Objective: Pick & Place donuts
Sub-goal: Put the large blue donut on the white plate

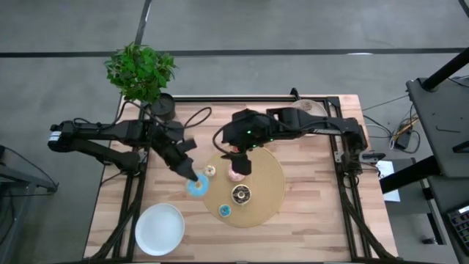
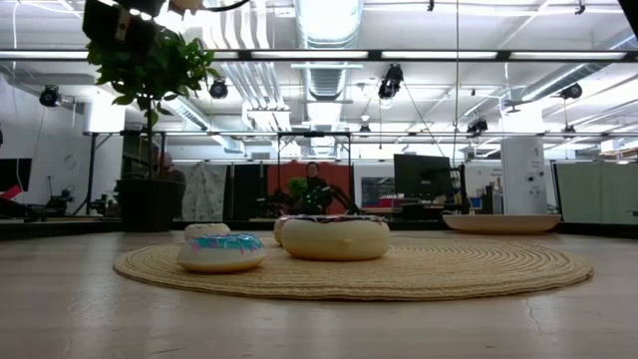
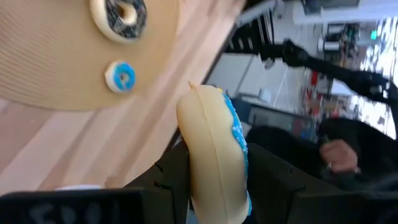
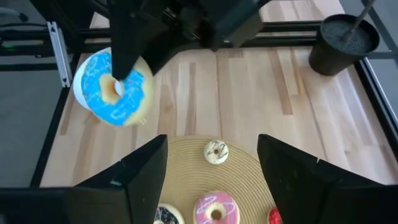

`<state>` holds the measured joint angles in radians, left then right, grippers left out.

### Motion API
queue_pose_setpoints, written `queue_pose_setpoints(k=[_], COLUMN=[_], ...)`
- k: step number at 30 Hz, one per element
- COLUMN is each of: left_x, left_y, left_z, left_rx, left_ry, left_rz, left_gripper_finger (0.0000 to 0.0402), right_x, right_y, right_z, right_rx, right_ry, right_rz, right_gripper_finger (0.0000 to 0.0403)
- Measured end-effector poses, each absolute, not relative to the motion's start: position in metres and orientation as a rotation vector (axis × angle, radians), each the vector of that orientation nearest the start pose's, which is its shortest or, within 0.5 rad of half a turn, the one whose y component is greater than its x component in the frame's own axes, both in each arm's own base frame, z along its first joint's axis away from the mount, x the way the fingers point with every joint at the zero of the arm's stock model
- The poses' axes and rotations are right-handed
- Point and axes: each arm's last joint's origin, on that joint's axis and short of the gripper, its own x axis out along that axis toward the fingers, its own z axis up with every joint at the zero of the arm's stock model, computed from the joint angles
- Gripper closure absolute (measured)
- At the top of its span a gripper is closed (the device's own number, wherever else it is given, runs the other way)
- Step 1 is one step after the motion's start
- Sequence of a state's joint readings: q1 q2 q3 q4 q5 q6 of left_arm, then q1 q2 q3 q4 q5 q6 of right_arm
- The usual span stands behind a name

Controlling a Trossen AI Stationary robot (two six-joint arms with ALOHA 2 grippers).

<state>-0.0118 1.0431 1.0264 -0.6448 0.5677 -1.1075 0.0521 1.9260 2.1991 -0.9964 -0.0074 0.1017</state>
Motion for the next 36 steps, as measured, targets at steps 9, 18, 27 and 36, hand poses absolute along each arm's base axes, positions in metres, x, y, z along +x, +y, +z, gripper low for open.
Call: queue_pose_setpoints(k=[9, 18, 27, 36], left_x=[0.200, 0.193, 0.181, 0.175], left_y=[-0.030, -0.049, -0.064, -0.077], left_z=[0.327, 0.324, 0.317, 0.296], left_rx=[-1.145, -1.030, -0.943, -0.888], left_ry=[1.006, 1.082, 1.203, 1.292], left_rz=[-0.253, -0.352, -0.375, -0.405], left_gripper_finger=[0.0289, 0.0289, 0.0289, 0.0289], right_x=[0.392, 0.391, 0.391, 0.392], right_y=[0.022, 0.021, 0.021, 0.021], right_z=[0.420, 0.418, 0.418, 0.417], right_rx=[0.116, 0.133, 0.151, 0.157], right_ry=[0.724, 0.751, 0.750, 0.751], right_rz=[0.009, -0.001, -0.010, -0.013], right_gripper_finger=[0.0168, 0.0166, 0.0170, 0.0173])
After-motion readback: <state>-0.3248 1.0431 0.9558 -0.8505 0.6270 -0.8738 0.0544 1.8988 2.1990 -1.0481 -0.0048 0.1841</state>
